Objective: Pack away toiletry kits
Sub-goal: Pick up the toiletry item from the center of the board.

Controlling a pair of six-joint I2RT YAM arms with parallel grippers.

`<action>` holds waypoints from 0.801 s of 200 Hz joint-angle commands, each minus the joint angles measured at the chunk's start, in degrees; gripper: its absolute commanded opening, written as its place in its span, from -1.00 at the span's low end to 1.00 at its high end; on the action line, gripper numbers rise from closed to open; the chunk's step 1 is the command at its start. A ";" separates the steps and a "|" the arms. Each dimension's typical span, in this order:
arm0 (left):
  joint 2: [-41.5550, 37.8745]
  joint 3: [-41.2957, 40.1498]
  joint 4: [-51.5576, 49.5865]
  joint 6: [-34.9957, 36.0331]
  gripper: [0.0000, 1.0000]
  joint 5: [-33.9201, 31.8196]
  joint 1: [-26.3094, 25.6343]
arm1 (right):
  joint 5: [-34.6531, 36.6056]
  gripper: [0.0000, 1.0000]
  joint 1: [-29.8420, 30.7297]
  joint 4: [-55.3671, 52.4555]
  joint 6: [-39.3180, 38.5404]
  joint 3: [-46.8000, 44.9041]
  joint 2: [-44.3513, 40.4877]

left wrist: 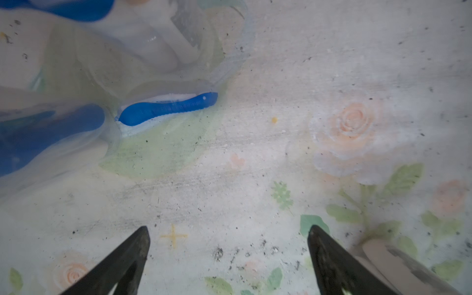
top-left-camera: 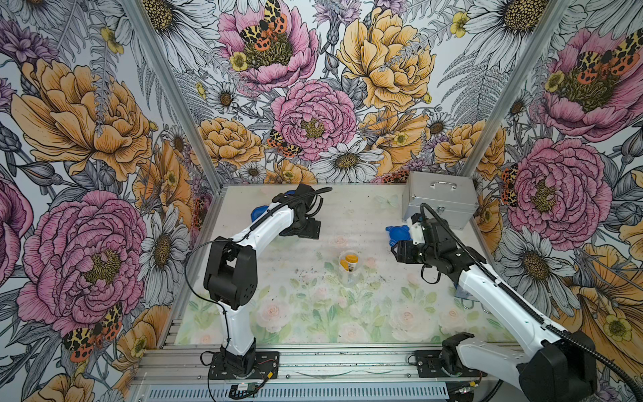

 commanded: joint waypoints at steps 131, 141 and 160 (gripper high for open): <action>13.52 1.91 23.17 15.28 0.97 -1.93 5.60 | 1.68 0.40 -0.12 -7.76 0.59 3.66 -5.10; 13.73 2.29 23.03 15.15 0.97 -1.44 5.80 | 1.68 0.39 -0.14 -7.80 0.46 3.99 -4.82; 14.35 2.91 22.51 15.08 0.97 -0.66 6.00 | 1.73 0.39 -0.10 -7.75 0.29 4.43 -4.21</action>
